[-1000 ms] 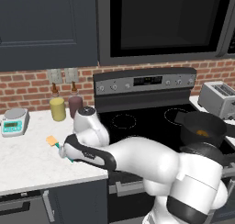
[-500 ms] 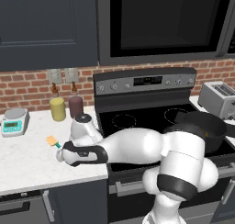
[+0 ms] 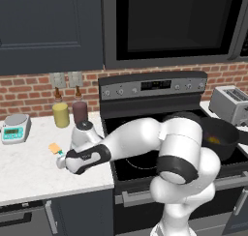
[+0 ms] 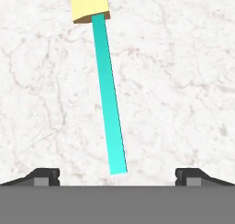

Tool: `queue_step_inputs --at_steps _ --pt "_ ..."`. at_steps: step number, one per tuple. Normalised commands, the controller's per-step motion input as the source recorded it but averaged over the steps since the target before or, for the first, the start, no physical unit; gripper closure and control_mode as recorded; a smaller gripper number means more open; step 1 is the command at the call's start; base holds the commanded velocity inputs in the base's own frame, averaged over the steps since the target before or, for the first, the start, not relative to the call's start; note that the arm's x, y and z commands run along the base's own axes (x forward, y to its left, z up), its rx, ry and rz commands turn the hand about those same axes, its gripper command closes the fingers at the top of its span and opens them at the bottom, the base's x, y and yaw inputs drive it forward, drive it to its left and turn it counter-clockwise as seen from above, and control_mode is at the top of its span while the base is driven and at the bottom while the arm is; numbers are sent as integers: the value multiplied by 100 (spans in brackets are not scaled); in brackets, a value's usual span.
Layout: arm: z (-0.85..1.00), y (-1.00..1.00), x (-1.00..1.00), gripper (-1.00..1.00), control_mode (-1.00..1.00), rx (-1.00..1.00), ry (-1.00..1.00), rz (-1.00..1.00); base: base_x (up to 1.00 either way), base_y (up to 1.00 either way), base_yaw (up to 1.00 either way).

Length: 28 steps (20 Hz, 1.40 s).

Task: Put the bell pepper and avocado in the pot. Retrieve the spatula and lightly stir the vegetables in the pot.

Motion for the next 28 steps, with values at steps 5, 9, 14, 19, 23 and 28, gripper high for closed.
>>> queue_step_inputs --at_steps 5,9,14,19,23,28 --pt "-1 11 5 -100 -100 -1 0 -3 0 0 0" --pt "-12 6 0 -100 -100 -3 0 -4 0 0 0" --pt "-14 0 2 -100 -100 -1 1 -3 0 0 0" --pt "-18 0 3 -100 -100 -1 1 -1 0 0 0" --pt "-21 0 8 -100 -100 -1 0 0 0 0 0" --pt "-21 0 13 -100 -100 0 0 0 0 0 0"
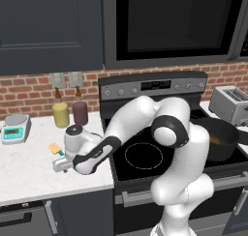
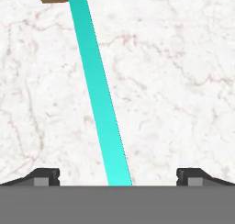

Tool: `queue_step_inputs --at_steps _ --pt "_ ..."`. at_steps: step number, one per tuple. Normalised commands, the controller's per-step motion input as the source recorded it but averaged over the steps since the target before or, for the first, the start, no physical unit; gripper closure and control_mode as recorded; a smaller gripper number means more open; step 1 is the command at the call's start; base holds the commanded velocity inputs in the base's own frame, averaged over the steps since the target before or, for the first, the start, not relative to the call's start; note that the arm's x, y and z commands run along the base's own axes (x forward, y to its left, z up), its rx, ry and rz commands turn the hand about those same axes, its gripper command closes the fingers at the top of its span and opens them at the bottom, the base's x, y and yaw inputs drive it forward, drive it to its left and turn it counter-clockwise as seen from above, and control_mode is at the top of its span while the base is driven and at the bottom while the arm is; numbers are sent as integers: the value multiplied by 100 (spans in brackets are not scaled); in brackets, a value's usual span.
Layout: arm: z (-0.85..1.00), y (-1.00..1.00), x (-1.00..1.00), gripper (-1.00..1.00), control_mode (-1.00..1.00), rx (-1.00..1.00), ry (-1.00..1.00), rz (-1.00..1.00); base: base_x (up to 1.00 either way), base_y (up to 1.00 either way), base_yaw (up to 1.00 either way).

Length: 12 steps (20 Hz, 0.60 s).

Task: Put the bell pepper and avocado in the pot. Retrieve the spatula and lightly stir the vegetables in the pot.

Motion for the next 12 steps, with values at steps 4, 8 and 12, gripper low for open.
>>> queue_step_inputs --at_steps 4,8,12 --pt "-17 5 18 -100 -100 -1 0 0 0 0 0" --pt "-30 0 4 100 -100 0 1 0 0 0 0" --pt "-49 0 0 100 -100 0 0 0 0 0 0"
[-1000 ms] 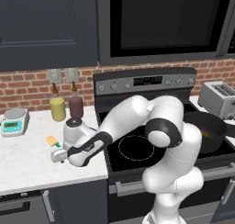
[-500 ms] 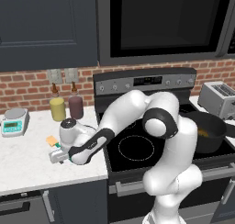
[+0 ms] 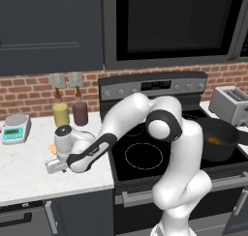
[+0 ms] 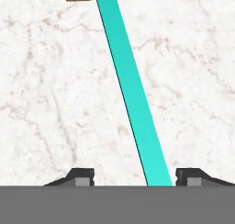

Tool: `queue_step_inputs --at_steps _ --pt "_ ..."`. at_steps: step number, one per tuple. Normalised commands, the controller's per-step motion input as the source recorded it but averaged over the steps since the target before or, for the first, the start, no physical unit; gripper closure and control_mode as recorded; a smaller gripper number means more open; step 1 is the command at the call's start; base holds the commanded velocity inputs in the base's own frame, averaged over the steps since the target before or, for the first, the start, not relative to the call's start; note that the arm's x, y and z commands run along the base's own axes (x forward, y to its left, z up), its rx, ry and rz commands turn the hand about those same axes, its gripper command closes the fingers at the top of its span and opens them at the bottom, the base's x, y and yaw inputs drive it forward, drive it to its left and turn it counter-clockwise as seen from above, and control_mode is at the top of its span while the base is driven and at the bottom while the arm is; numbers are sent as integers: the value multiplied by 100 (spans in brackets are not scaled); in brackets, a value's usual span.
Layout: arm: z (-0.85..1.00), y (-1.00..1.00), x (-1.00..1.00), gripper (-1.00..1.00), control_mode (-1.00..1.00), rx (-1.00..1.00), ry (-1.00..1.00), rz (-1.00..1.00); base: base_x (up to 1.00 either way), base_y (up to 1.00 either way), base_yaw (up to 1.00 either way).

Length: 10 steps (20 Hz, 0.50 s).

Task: Put the bell pepper and avocado in the pot. Retrieve the spatula and lightly stir the vegetables in the pot.

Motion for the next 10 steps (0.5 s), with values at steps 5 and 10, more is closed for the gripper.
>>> queue_step_inputs --at_steps 5,10 --pt "-62 -3 0 100 -100 0 0 0 0 0 0" --pt "-67 -16 0 100 -100 0 2 0 0 0 0"
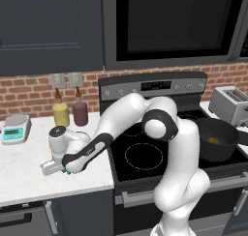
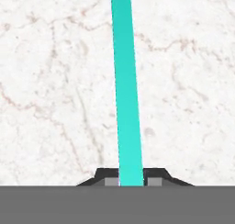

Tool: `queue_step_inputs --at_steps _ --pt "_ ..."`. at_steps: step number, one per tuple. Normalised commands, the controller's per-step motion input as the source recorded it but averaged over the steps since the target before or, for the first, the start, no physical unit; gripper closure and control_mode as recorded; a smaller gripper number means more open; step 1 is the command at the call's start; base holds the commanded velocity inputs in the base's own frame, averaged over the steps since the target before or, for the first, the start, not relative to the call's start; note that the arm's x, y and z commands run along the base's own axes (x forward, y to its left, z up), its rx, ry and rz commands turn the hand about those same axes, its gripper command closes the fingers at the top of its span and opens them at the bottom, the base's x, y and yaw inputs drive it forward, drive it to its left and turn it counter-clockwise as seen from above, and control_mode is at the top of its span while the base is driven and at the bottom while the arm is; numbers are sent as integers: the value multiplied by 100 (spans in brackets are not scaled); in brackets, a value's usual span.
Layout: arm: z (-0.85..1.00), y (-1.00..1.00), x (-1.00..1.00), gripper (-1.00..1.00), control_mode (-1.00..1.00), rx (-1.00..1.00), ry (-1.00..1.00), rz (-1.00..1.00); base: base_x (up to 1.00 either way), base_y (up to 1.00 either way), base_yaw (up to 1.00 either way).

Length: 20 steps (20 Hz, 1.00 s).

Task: Put the bell pepper and avocado in the pot. Retrieve the spatula and lightly stir the vegetables in the pot.

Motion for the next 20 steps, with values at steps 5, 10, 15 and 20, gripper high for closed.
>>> queue_step_inputs --at_steps 5,10,15,20 --pt "-67 -29 0 100 -100 0 0 0 0 0 0" --pt "-94 -49 -24 100 -100 1 -10 0 0 0 0" --pt "-100 -60 -45 100 -100 9 -30 0 0 0 0" --pt "-79 -30 14 100 -100 3 14 0 0 0 0"
